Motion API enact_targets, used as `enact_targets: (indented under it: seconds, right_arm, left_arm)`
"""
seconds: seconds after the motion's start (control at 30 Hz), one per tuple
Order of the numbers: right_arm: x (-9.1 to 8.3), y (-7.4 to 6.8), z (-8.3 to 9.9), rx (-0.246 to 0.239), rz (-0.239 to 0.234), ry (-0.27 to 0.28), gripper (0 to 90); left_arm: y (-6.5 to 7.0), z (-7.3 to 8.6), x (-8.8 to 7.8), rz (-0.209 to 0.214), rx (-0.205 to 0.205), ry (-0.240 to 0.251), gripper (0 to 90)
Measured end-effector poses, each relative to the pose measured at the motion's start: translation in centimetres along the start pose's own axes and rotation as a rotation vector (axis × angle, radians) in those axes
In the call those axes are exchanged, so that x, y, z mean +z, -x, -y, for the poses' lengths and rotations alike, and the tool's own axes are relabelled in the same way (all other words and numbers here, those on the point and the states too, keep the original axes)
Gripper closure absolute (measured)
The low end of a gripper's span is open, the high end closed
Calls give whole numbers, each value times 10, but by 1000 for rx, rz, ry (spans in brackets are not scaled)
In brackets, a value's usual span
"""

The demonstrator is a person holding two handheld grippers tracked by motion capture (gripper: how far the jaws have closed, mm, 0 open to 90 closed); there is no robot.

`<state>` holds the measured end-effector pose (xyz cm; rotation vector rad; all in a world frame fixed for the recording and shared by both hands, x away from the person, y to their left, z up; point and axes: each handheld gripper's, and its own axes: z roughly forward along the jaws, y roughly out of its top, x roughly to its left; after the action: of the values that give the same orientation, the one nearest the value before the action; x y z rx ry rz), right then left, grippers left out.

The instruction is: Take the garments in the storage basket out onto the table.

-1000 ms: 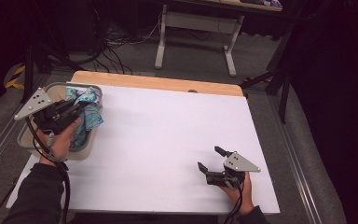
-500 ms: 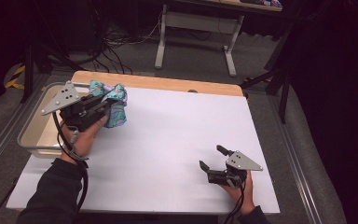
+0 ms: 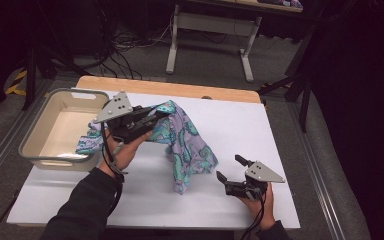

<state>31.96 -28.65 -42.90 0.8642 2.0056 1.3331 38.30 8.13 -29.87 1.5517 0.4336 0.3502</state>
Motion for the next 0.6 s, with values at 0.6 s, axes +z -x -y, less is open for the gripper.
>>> enact_targets:
  seconds: [0.6]
  right_arm:
    - [-2,3,1,10,-13,-17,182]
  left_arm:
    - [11,32,45,2,18,-105,844]
